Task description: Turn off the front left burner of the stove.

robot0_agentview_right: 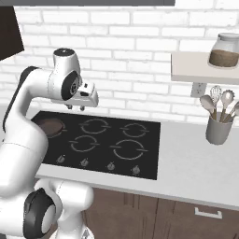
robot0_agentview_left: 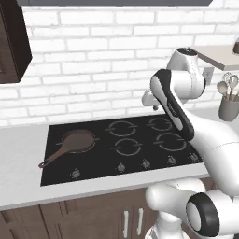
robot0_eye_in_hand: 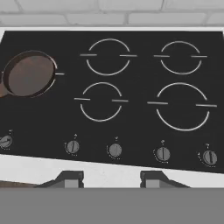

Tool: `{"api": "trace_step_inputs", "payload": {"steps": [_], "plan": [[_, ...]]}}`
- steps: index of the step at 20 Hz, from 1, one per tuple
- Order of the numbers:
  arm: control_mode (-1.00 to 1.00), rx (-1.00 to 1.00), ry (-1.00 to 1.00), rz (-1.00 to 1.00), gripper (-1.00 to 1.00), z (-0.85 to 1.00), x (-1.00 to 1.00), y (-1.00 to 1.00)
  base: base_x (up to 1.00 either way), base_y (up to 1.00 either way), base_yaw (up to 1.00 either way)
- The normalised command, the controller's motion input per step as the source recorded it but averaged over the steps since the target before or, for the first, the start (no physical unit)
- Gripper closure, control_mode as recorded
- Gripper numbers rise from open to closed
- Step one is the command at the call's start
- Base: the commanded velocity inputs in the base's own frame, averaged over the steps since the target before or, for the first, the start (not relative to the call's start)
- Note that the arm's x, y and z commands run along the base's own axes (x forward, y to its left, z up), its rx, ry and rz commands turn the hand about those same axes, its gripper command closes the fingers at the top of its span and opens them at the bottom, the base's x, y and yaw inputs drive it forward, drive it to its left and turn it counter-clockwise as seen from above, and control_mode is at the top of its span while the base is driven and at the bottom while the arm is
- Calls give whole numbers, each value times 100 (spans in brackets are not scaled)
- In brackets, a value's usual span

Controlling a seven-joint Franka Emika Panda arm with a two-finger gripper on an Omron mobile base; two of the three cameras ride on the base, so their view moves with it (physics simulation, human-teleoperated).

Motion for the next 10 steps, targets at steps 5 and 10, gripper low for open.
{"api": "trace_step_inputs", "payload": {"steps": [5, 10], "plan": [[-100, 0, 0, 4, -100, -1, -24, 41, 0, 0, 0], [-100, -1, 0, 16, -100, -17, -45, 100, 0, 0, 0]]}}
